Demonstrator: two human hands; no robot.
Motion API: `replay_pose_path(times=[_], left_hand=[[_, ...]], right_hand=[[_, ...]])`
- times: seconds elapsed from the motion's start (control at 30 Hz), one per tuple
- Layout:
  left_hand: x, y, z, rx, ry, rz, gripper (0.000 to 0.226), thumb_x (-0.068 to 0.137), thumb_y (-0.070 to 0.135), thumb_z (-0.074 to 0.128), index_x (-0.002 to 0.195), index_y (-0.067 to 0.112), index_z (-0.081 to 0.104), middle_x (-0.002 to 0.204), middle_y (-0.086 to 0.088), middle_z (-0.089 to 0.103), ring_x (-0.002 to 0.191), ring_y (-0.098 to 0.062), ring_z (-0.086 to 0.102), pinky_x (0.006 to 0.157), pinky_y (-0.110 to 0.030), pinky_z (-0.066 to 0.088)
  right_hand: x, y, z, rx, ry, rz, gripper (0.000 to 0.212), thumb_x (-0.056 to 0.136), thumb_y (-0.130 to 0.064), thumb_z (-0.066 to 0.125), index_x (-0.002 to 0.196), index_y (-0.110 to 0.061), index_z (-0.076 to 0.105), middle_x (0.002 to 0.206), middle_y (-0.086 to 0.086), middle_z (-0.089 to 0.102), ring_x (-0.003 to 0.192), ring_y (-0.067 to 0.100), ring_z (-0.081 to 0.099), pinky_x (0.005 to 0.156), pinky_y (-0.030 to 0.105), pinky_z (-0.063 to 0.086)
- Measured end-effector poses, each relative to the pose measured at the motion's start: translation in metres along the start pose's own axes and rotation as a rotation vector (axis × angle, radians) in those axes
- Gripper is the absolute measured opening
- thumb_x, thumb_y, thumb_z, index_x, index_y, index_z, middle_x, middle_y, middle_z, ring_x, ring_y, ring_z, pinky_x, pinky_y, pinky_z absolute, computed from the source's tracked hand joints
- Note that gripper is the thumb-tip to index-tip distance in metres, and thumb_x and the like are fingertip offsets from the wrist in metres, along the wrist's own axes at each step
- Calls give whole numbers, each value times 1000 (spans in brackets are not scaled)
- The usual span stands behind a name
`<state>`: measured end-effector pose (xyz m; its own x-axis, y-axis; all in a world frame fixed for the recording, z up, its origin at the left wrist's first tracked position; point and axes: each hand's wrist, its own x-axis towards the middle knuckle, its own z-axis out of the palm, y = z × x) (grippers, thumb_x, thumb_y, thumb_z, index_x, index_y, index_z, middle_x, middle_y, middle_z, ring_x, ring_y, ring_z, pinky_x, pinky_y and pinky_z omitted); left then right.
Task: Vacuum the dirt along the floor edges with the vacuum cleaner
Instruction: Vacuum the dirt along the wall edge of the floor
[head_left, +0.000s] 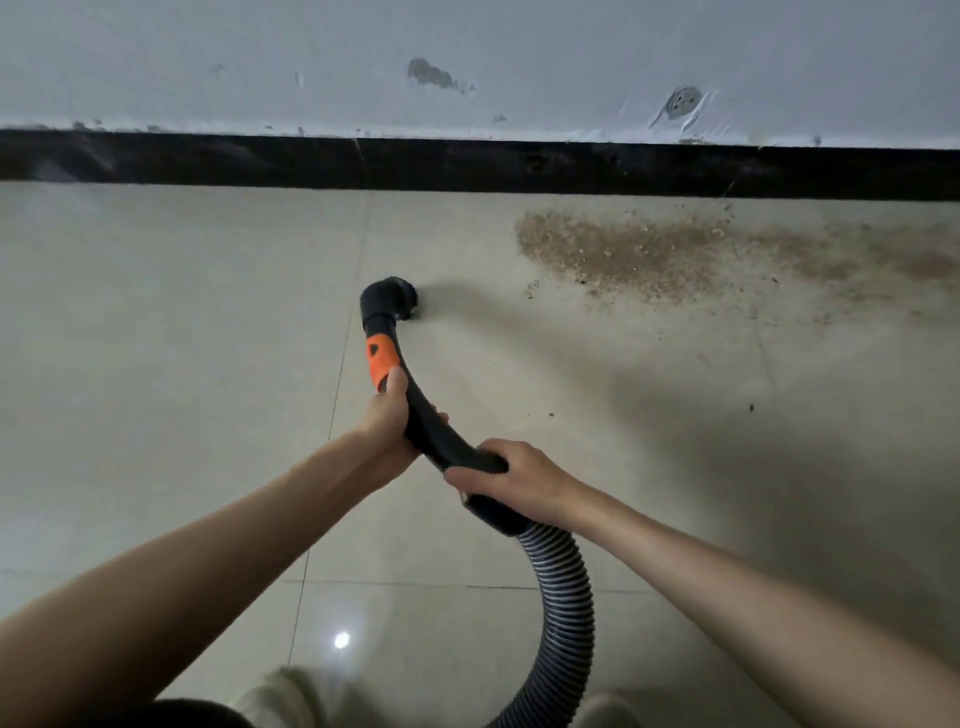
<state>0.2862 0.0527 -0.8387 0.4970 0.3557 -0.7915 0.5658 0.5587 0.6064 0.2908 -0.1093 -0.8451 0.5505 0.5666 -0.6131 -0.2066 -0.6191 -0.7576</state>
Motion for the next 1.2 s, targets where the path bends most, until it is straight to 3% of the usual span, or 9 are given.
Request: replay_pose_path(times=[0.1, 0.23, 0.4, 0.53, 0.7, 0.83, 1.0, 1.2], left_hand=[[-5, -16, -5, 1, -60, -57, 37, 101, 39, 37, 120, 8, 31, 90, -15, 52, 76, -26, 58, 57, -33, 45], [-6, -23, -5, 51, -128, -62, 40, 102, 38, 35, 115, 0, 36, 86, -14, 52, 78, -25, 57, 60, -32, 45], [-6, -37, -9, 169, -201, -64, 43, 102, 40, 32, 116, 1, 44, 93, -12, 58, 83, -21, 58, 63, -31, 45], [-6, -35, -24, 251, -246, -38, 49, 100, 40, 40, 122, -3, 44, 105, -14, 58, 91, -25, 60, 68, -32, 50], [-4, -26, -35, 193, -237, -59, 43, 95, 46, 49, 105, 3, 49, 93, -9, 53, 82, -20, 58, 61, -32, 50], [-2, -42, -31, 217, -109, -7, 37, 96, 40, 43, 110, 5, 47, 85, -7, 50, 76, -19, 53, 56, -29, 47], [-4, -39, -19, 283, -215, -14, 32, 98, 38, 44, 97, 6, 48, 83, -7, 50, 75, -19, 55, 59, -29, 49], [-14, -52, 17, 357, -254, -15, 36, 97, 40, 44, 104, 5, 48, 84, -7, 52, 75, -18, 55, 58, -27, 48]], right_hand=[[-2, 6, 15, -256, 60, -69, 34, 89, -54, 59, 98, -21, 58, 84, -6, 71, 84, 16, 67, 81, 36, 53], [-6, 11, 11, -370, 84, -24, 31, 88, -56, 57, 81, -27, 47, 74, -12, 60, 71, 9, 59, 62, 26, 44], [-13, 7, 23, -362, 93, 26, 38, 88, -63, 51, 79, -27, 45, 71, -7, 64, 76, 16, 66, 74, 34, 52], [-26, 5, 34, -405, 130, 40, 42, 90, -65, 45, 80, -25, 47, 69, -3, 67, 74, 17, 67, 75, 37, 54], [-47, 1, 39, -399, 42, 81, 41, 93, -63, 43, 83, -23, 49, 63, -6, 65, 67, 10, 64, 72, 30, 52], [-53, 0, 39, -407, 14, 60, 40, 95, -59, 44, 81, -22, 48, 61, -7, 64, 60, 3, 59, 71, 26, 49], [-58, 10, 34, -342, 85, 92, 44, 93, -61, 45, 78, -20, 50, 73, 1, 66, 79, 23, 67, 81, 39, 53], [-74, 33, 27, -326, 208, 144, 47, 88, -67, 45, 77, -21, 51, 67, -4, 64, 67, 15, 65, 68, 33, 53]])
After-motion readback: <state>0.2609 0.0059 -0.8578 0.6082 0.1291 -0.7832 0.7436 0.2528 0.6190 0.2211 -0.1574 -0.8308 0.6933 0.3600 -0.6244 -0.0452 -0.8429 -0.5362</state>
